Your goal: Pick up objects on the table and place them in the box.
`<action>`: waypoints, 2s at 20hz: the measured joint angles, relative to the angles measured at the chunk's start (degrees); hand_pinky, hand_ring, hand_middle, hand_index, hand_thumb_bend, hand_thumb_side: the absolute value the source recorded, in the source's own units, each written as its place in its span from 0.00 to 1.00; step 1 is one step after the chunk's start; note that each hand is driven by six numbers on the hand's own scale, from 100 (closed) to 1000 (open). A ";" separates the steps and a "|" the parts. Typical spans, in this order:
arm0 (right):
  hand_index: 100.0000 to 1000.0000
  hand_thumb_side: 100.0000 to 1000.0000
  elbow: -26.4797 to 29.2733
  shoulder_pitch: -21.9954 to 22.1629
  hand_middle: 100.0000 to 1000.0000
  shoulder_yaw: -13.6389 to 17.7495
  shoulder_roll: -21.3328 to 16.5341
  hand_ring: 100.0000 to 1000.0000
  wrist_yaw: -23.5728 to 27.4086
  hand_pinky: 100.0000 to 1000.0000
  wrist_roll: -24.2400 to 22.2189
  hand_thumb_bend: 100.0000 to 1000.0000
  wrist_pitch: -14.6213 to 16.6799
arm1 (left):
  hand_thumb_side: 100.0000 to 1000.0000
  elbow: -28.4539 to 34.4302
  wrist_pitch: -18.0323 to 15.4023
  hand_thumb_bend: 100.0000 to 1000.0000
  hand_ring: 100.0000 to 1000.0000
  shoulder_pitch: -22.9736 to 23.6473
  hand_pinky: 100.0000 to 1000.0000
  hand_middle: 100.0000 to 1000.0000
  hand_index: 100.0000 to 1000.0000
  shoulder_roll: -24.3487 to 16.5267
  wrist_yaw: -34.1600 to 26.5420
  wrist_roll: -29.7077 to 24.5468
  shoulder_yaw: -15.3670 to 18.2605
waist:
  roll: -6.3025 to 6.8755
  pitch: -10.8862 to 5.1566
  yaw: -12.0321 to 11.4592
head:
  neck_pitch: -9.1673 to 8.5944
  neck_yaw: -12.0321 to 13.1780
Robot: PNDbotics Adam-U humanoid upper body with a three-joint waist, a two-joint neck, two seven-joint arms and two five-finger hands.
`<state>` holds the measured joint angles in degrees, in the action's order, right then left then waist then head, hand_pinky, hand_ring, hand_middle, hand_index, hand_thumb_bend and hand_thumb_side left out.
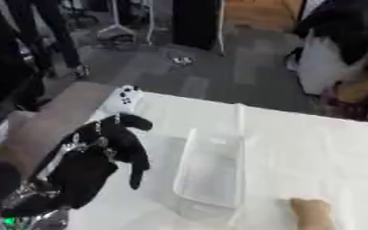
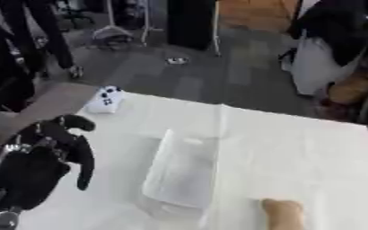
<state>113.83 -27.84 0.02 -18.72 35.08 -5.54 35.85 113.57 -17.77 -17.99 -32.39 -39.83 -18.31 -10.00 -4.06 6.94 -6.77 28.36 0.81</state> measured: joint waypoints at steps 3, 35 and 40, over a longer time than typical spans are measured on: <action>0.56 1.00 0.00 0.68 0.48 0.92 -0.52 0.41 -5.13 0.10 2.61 0.00 -3.91 | 0.85 0.00 -0.01 0.51 0.51 0.03 0.23 0.76 0.70 0.00 0.00 0.01 0.00 | 0.00 0.00 -0.16 | 1.45 -3.31; 0.90 1.00 -39.45 -10.08 0.84 -2.63 -10.50 0.76 -72.89 0.61 -0.78 0.90 -29.55 | 0.87 0.00 0.37 0.51 0.52 0.79 0.23 0.76 0.70 0.00 0.48 0.12 -0.02 | 0.02 -0.47 -0.74 | 6.69 -10.89; 0.91 1.00 -44.85 -11.69 0.85 -3.47 -10.70 0.77 -76.59 0.64 1.05 0.94 -31.44 | 0.87 0.00 0.50 0.51 0.52 0.79 0.23 0.76 0.70 0.00 0.48 0.10 -0.02 | -0.07 -0.48 -0.79 | 6.68 -10.90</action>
<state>68.98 -39.53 -3.45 -29.42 -41.51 -4.48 4.41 113.56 -17.27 -17.20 -32.39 -39.35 -18.21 -10.02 -4.13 6.46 -7.56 35.04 -10.09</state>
